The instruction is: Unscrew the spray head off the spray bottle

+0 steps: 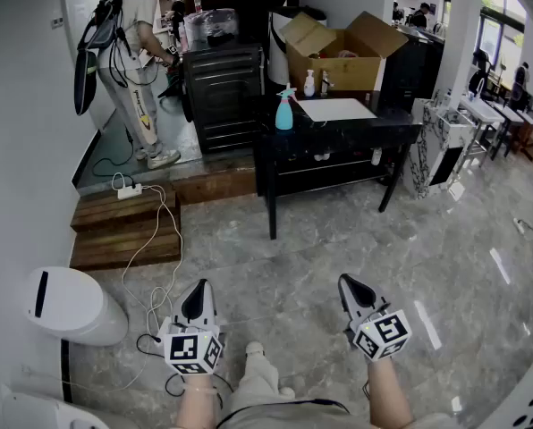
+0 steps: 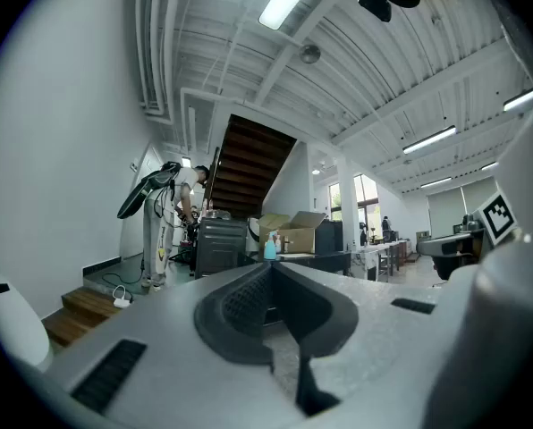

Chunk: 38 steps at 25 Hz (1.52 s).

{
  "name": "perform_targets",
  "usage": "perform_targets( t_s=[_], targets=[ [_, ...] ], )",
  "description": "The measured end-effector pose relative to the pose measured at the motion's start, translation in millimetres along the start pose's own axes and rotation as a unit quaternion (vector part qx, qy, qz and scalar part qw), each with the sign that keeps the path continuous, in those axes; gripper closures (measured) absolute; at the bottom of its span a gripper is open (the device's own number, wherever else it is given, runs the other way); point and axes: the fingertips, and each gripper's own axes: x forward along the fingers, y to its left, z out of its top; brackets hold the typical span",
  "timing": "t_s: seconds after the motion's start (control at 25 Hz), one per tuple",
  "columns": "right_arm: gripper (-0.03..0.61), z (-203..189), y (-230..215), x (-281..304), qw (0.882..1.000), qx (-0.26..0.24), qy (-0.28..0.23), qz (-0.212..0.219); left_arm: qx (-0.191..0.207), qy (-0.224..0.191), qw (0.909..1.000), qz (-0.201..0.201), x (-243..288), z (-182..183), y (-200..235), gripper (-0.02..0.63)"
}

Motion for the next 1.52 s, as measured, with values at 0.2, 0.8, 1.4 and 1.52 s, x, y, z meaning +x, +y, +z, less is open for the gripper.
perform_targets(
  t_s=[0.2, 0.8, 1.4, 1.52],
  targets=[
    [0.572, -1, -4, 3, 1.0, 0.003, 0.001, 0.001, -0.003, 0.0, 1.0, 0.003, 6, 2, -1, 0.611],
    [0.574, -9, -27, 40, 1.0, 0.002, 0.012, 0.003, 0.022, 0.023, 0.9995, -0.002, 52, -6, -2, 0.611],
    [0.572, -16, -109, 172, 0.999, 0.029, 0.027, 0.019, 0.014, 0.047, 0.9988, -0.003, 203, -21, 40, 0.611],
    [0.572, -18, -126, 201, 0.999, 0.034, 0.031, 0.017, 0.017, 0.047, 0.9987, -0.009, 239, -18, 47, 0.611]
  ],
)
